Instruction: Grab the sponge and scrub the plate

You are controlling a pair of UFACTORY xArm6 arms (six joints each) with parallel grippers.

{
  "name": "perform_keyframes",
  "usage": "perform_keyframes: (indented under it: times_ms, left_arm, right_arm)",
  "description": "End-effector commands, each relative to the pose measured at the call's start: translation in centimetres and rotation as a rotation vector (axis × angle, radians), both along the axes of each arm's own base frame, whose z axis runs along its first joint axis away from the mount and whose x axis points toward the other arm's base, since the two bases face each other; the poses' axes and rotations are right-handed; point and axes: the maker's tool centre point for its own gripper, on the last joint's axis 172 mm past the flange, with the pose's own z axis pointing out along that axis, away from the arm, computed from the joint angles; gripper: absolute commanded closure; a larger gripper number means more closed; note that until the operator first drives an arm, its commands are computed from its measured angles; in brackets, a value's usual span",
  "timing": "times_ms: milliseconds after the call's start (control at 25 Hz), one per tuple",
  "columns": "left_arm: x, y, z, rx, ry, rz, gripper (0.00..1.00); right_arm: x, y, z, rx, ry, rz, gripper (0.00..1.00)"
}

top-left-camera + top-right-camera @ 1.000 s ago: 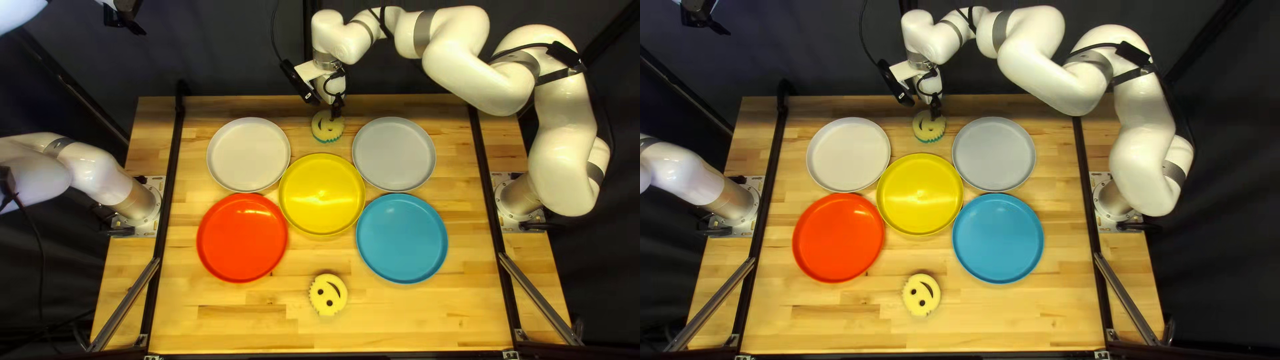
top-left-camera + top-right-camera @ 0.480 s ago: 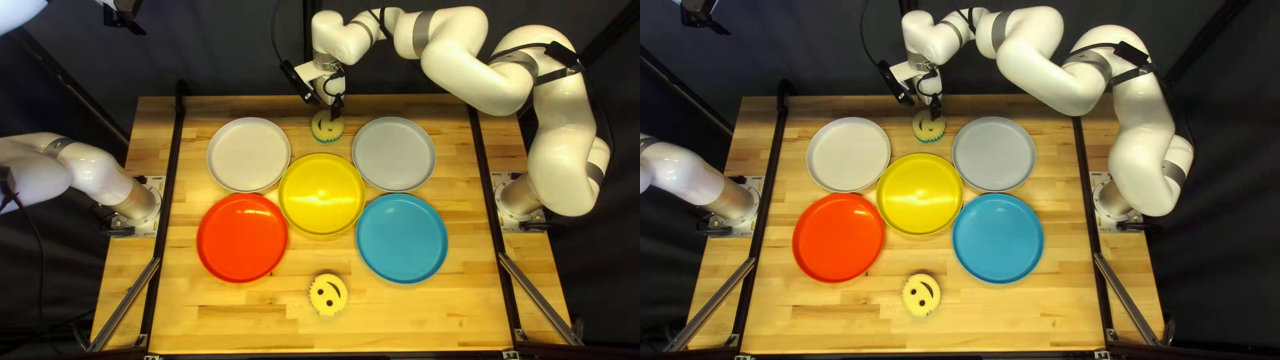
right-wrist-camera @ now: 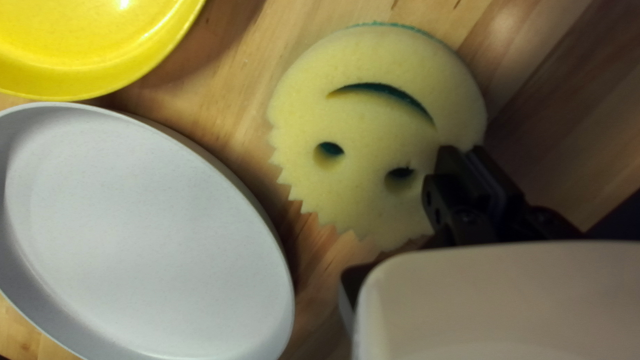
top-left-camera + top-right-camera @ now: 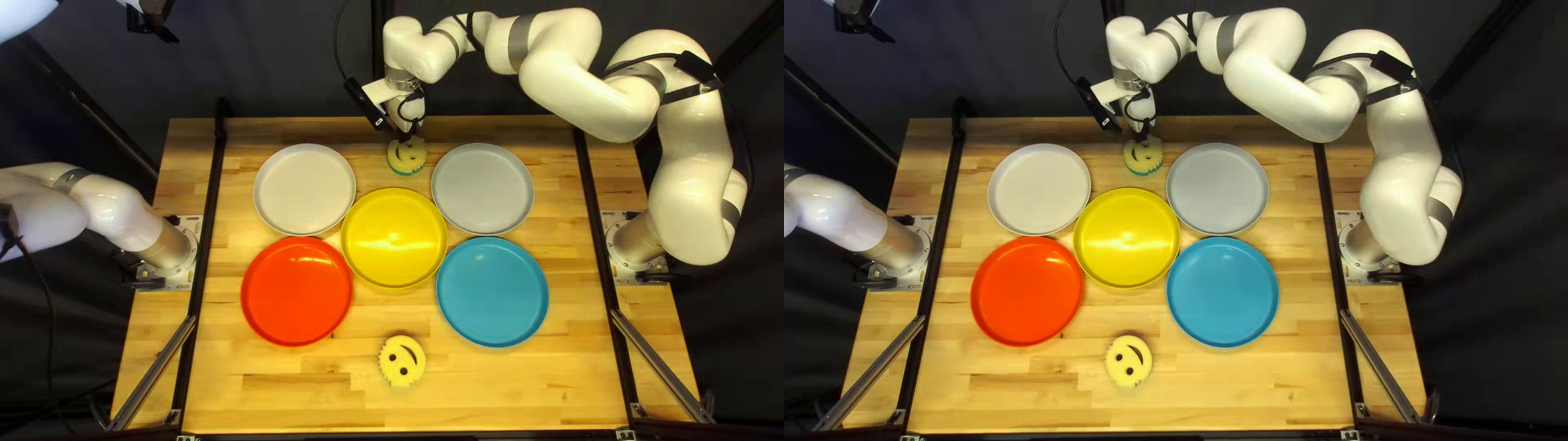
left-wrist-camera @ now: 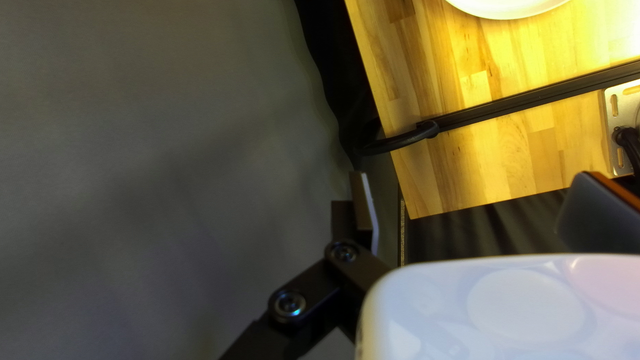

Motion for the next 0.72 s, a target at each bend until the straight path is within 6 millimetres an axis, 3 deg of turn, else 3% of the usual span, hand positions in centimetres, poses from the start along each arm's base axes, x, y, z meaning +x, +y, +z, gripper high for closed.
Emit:
perform_keyframes:
  times_ms: [40, 320, 520, 720]
  left_arm:
    - [0.0, 0.0, 0.0, 0.0, 0.0, 0.0, 0.0]
    - [0.0, 0.0, 0.0, 0.0, 0.0, 0.0, 0.0]
    - [0.0, 0.0, 0.0, 0.0, 0.0, 0.0, 0.0]
    - [0.0, 0.0, 0.0, 0.0, 0.0, 0.0, 0.0]
  right_arm:
    - [-0.6, 0.0, 3.1, -0.018, 0.013, -0.018, 1.0]
    - [-1.6, -0.6, 5.6, -0.044, 0.059, -0.025, 1.0]
    - [-4.5, -0.6, 6.4, -0.048, 0.111, -0.032, 1.0]
    - [-7.8, 0.9, 6.7, -0.074, 0.13, -0.099, 1.0]
